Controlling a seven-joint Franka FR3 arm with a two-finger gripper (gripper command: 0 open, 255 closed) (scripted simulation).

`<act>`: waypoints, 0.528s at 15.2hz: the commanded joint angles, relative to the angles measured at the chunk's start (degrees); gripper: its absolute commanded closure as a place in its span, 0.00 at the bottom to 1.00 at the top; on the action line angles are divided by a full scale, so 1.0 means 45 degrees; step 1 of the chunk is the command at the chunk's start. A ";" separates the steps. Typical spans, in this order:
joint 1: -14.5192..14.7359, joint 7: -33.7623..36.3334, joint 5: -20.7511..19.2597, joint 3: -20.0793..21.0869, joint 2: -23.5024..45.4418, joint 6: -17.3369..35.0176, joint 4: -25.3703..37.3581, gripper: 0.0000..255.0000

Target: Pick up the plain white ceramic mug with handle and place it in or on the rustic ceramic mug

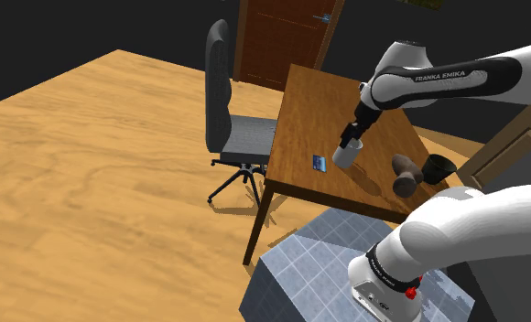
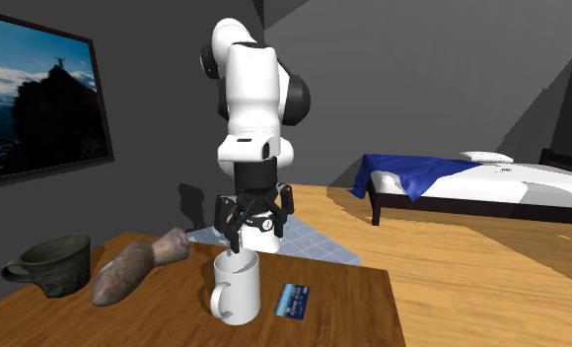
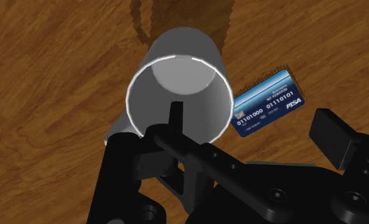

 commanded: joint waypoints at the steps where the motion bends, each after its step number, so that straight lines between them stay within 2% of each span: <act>1: 0.0004 -0.0239 -0.0028 -0.0296 0.0492 0.0715 -0.0076 0.00; 8: 0.0088 -0.0318 -0.0034 -0.0596 0.1429 0.2171 -0.0603 0.00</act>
